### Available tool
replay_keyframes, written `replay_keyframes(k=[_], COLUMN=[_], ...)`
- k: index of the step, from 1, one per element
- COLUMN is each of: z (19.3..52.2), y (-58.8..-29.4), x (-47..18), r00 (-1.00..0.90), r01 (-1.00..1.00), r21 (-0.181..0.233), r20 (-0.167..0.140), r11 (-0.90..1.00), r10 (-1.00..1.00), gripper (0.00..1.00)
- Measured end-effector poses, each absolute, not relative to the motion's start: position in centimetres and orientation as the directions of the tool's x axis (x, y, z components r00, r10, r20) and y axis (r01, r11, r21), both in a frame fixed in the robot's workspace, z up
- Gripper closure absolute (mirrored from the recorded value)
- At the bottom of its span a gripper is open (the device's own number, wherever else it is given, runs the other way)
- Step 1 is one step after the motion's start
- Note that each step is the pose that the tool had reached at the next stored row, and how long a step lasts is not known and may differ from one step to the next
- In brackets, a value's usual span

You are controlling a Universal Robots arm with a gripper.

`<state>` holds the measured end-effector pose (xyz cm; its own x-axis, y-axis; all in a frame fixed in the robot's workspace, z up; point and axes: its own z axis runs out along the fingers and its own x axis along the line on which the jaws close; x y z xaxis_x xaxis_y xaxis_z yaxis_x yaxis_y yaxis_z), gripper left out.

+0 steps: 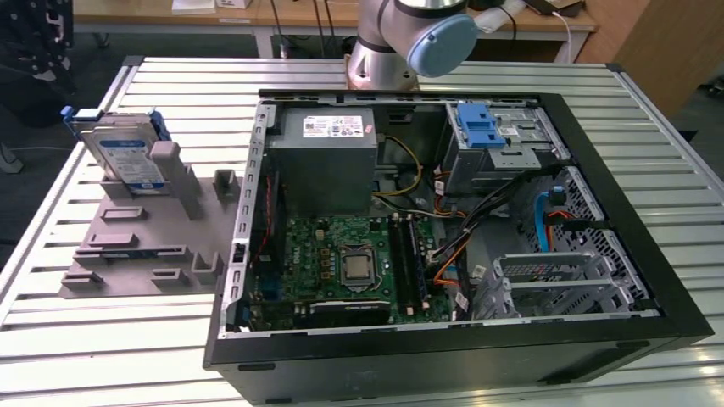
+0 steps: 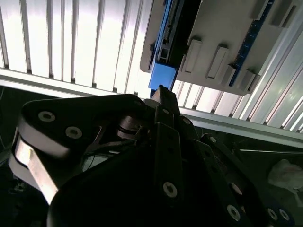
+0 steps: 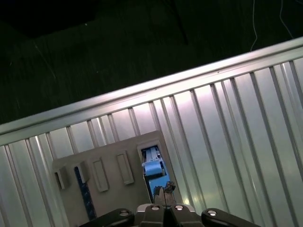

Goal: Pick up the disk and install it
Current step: 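Pick up the disk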

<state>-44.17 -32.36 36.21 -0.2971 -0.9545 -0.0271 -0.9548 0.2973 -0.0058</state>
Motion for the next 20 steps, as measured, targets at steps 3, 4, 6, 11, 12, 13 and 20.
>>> replay_keyframes(k=[3,4,6,11,12,13,20], z=[36.17,36.15,36.11,36.01,35.99,35.96,35.87], y=[-32.36,-32.35,-32.36,-32.36,-32.36,-32.36,-32.4], x=[-43.73,-43.66,-43.61,-43.6,-43.6,-43.6,-43.6], r00=[-0.297,-0.297,-0.291,-0.21,-0.191,-0.173,-0.116], r01=[-0.955,-0.955,-0.957,-0.978,-0.982,-0.985,-0.993], r21=[-0.006,-0.006,-0.005,-0.005,-0.005,-0.005,-0.005], r20=[-0.027,-0.027,-0.027,-0.027,-0.027,-0.027,-0.026], r11=[0.297,0.297,0.291,0.21,0.191,0.173,0.117], r10=[-0.954,-0.954,-0.956,-0.977,-0.981,-0.985,-0.993], gripper=[0.89,0.89,0.89,0.89,0.89,0.89,0.89])
